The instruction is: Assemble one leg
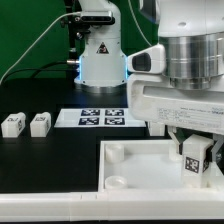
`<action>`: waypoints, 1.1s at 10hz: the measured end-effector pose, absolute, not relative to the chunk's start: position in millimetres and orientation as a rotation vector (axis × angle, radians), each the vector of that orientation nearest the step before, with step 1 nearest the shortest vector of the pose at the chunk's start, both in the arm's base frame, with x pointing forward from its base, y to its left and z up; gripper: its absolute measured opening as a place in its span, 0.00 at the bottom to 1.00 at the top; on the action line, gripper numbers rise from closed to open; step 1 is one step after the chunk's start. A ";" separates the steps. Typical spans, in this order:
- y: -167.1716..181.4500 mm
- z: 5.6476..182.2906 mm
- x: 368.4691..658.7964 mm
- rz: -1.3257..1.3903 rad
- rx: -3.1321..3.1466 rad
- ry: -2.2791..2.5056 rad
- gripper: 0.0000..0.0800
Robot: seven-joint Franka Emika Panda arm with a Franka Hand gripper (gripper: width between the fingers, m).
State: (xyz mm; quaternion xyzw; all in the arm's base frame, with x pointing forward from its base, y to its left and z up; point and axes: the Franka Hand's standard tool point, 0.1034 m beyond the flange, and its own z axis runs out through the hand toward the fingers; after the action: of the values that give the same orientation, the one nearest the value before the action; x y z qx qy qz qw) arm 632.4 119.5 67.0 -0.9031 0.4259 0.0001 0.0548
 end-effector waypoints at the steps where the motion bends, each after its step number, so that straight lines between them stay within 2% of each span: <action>1: 120.0 66.6 632.1 0.018 -2.655 1.447 0.37; 5: 123.1 66.0 631.9 0.086 -2.169 2.070 0.37; 9: 122.6 65.5 631.7 0.116 -1.883 2.334 0.37; 11: 122.9 65.1 631.3 0.113 -1.921 2.303 0.37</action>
Offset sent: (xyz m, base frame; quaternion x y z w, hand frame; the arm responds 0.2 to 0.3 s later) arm 0.0030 0.0060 0.0011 0.0118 -0.0061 0.3582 0.9336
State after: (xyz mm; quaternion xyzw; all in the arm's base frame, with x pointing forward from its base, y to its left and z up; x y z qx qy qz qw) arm 631.3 122.9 65.1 -0.6385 0.7655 0.0376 0.0704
